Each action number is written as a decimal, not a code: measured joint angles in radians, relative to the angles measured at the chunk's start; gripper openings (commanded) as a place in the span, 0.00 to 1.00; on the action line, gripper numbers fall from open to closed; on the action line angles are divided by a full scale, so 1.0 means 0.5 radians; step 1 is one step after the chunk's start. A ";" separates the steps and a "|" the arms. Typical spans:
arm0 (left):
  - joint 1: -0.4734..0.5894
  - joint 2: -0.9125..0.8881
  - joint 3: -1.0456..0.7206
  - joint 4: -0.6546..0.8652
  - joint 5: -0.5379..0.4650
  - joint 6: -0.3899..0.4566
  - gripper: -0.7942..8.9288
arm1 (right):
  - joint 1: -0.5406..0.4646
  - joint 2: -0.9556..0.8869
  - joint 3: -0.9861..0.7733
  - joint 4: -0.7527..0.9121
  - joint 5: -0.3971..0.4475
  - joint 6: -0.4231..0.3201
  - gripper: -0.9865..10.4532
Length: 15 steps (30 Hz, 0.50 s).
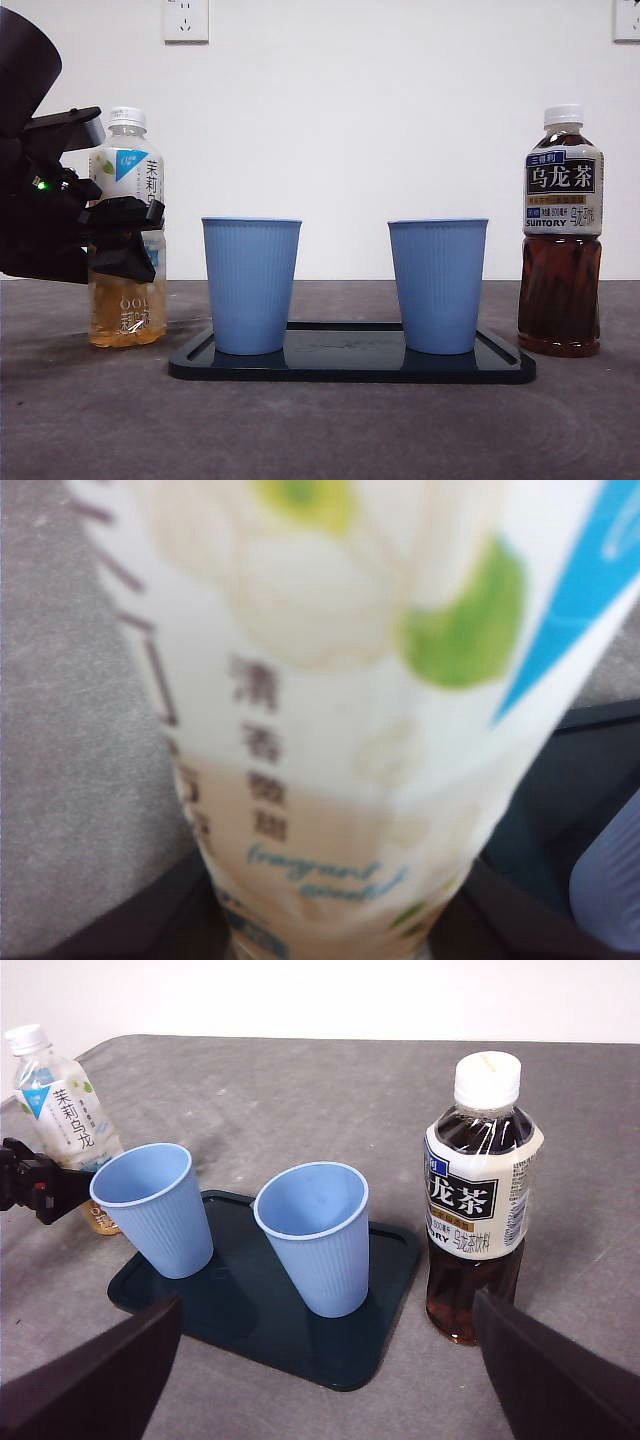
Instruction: Pour the drink into the cup
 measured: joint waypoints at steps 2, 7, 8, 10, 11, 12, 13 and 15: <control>-0.001 0.000 0.000 -0.009 0.004 -0.010 0.53 | 0.000 0.000 0.000 0.000 0.000 0.000 0.49; -0.002 -0.071 0.001 -0.101 0.003 -0.015 0.57 | 0.000 0.000 0.000 0.000 0.000 0.000 0.49; -0.002 -0.106 0.001 -0.127 0.003 -0.016 0.60 | 0.000 0.000 0.000 0.000 0.000 0.000 0.49; -0.002 -0.197 0.001 -0.210 0.003 -0.016 0.60 | 0.000 0.000 0.000 0.000 0.000 0.000 0.49; -0.002 -0.251 0.002 -0.280 0.003 -0.016 0.60 | 0.000 0.000 0.000 0.000 0.000 0.000 0.49; -0.002 -0.298 0.002 -0.352 0.003 -0.016 0.60 | 0.000 0.000 0.000 0.000 0.000 0.000 0.49; -0.002 -0.362 0.002 -0.455 0.003 -0.016 0.60 | 0.000 0.000 0.000 0.000 0.001 0.000 0.49; -0.002 -0.446 0.002 -0.566 0.003 -0.020 0.60 | 0.000 0.000 0.000 0.000 0.011 0.000 0.49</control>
